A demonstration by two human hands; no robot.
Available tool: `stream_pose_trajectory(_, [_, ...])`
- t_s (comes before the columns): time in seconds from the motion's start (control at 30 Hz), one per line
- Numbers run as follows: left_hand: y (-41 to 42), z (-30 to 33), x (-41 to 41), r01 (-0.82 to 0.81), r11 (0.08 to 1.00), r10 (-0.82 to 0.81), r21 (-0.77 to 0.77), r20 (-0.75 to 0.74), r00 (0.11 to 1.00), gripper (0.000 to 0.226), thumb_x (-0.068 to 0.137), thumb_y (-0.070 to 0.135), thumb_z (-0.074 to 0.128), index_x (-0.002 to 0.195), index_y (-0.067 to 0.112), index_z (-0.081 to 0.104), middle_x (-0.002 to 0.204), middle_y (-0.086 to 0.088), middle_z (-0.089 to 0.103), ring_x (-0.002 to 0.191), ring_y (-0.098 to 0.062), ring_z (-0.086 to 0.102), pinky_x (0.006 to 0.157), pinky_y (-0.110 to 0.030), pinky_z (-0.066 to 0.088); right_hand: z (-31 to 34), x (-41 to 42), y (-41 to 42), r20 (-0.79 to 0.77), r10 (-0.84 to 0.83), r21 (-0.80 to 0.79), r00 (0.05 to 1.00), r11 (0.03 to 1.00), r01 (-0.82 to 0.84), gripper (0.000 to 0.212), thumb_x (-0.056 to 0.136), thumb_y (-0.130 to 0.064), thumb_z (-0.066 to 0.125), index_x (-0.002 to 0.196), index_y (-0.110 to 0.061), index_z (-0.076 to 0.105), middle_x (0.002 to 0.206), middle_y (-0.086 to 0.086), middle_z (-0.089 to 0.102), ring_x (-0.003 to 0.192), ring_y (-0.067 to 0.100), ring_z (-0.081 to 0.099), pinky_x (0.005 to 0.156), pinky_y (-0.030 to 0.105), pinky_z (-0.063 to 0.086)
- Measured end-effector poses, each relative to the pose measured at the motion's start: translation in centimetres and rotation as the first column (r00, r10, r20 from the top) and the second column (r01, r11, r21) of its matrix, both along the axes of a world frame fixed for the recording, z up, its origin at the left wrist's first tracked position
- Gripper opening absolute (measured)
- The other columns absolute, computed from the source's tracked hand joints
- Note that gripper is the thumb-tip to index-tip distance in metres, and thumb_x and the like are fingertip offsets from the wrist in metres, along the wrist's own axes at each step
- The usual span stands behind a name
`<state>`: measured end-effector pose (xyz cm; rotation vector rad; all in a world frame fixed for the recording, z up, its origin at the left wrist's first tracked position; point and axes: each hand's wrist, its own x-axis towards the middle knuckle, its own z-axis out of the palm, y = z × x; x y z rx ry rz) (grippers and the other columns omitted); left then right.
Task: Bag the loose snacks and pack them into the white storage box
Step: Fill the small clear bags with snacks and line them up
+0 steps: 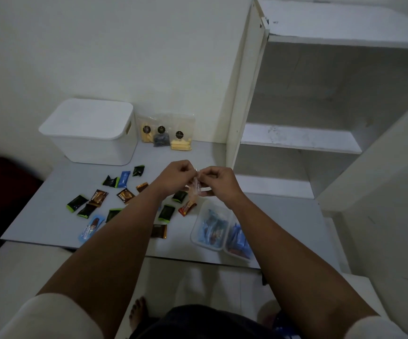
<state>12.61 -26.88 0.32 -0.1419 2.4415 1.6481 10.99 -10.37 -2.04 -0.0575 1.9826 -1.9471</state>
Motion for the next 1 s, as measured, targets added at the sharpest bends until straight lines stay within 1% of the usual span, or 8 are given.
stream_pose_trajectory(0.1, [-0.3, -0.4, -0.2, -0.006, 0.999, 0.005, -0.033, -0.024, 1.000, 0.016, 0.087, 0.023, 0.055, 0.072, 0.018, 0.055, 0.075, -0.009, 0.064, 0.071, -0.020, 0.064, 0.072, -0.051, 0.059, -0.4, -0.6, -0.2, 0.028, 0.027, 0.014, 0.999, 1.000, -0.028, 0.017, 0.090, 0.000, 0.071, 0.106, 0.006, 0.071, 0.092, 0.019, 0.071, 0.082, 0.028, 0.070, 0.079, 0.052, 0.062])
stream_pose_trajectory(0.17, [-0.5, -0.7, -0.3, -0.013, 0.998, 0.010, -0.055, -0.046, 0.999, 0.016, 0.082, 0.030, 0.054, 0.069, 0.021, 0.053, 0.074, -0.009, 0.062, 0.071, -0.024, 0.063, 0.073, -0.055, 0.059, -0.5, -0.9, -0.5, 0.038, 0.026, 0.018, 0.999, 0.999, -0.026, 0.016, 0.089, -0.001, 0.071, 0.105, 0.003, 0.073, 0.091, 0.018, 0.072, 0.081, 0.027, 0.071, 0.079, 0.053, 0.062])
stream_pose_trajectory(0.37, [-0.6, -1.5, -1.4, -0.122, 0.992, 0.123, 0.026, -0.024, 0.992, 0.026, 0.087, 0.024, 0.058, 0.080, -0.001, 0.056, 0.080, -0.020, 0.068, 0.080, -0.037, 0.072, 0.070, -0.056, 0.062, -0.6, -2.1, -1.0, 0.019, 0.011, 0.043, 1.000, 0.999, -0.012, 0.014, 0.090, 0.002, 0.069, 0.103, 0.000, 0.075, 0.089, 0.015, 0.075, 0.080, 0.024, 0.073, 0.070, 0.040, 0.064])
stream_pose_trajectory(0.53, [-0.8, -1.9, -3.6, -0.186, 0.964, 0.158, 0.190, 0.154, 0.975, 0.021, 0.097, 0.016, 0.050, 0.082, 0.005, 0.060, 0.079, -0.017, 0.067, 0.073, -0.030, 0.070, 0.075, -0.046, 0.064, -1.0, -4.3, -1.1, -0.052, 0.061, 0.148, 0.997, 0.988, -0.053, 0.018, 0.092, 0.003, 0.063, 0.105, -0.002, 0.075, 0.088, 0.009, 0.074, 0.078, 0.014, 0.071, 0.066, 0.031, 0.061])
stream_pose_trajectory(0.7, [-1.3, -2.2, -8.3, -0.324, 0.858, 0.226, 0.398, 0.275, 0.935, 0.020, 0.095, 0.010, 0.047, 0.085, -0.002, 0.059, 0.075, -0.016, 0.070, 0.076, -0.029, 0.073, 0.071, -0.041, 0.062, -3.6, -7.4, -2.2, -0.185, 0.096, 0.297, 0.978, 0.954, -0.038, 0.032, 0.080, -0.022, 0.084, 0.110, -0.017, 0.076, 0.104, 0.002, 0.075, 0.094, 0.014, 0.070, 0.081, 0.027, 0.056])
stream_pose_trajectory(0.8, [-2.3, -2.5, -12.2, -0.362, 0.788, 0.197, 0.497, 0.354, 0.914, 0.016, 0.094, 0.008, 0.048, 0.084, -0.001, 0.058, 0.078, -0.018, 0.070, 0.081, -0.031, 0.074, 0.079, -0.046, 0.063, -5.6, -10.4, -2.9, -0.204, 0.018, 0.324, 0.979, 0.945, 0.050, 0.010, 0.086, -0.011, 0.077, 0.095, -0.007, 0.078, 0.092, 0.015, 0.075, 0.081, 0.017, 0.071, 0.074, 0.033, 0.054])
stream_pose_trajectory(0.9, [-3.8, -4.4, -16.4, -0.340, 0.905, 0.305, 0.256, 0.167, 0.938, 0.017, 0.095, 0.016, 0.054, 0.086, 0.002, 0.058, 0.077, -0.011, 0.066, 0.071, -0.023, 0.067, 0.075, -0.040, 0.059, -6.3, -14.5, -3.6, -0.116, -0.179, 0.233, 0.977, 0.951, 0.202, 0.013, 0.092, 0.008, 0.063, 0.097, 0.009, 0.075, 0.095, 0.016, 0.073, 0.078, -0.006, 0.067, 0.079, 0.016, 0.051])
stream_pose_trajectory(1.0, [-5.5, -7.6, -20.7, -0.333, 0.939, 0.332, -0.080, -0.035, 0.943, 0.019, 0.091, 0.023, 0.064, 0.108, 0.015, 0.060, 0.091, 0.000, 0.065, 0.084, -0.018, 0.063, 0.077, -0.033, 0.051, -6.5, -18.9, -4.3, 0.046, -0.284, 0.201, 0.958, 0.942, 0.270, 0.022, 0.095, 0.003, 0.058, 0.095, -0.007, 0.078, 0.099, 0.000, 0.074, 0.089, -0.001, 0.067, 0.082, 0.022, 0.051])
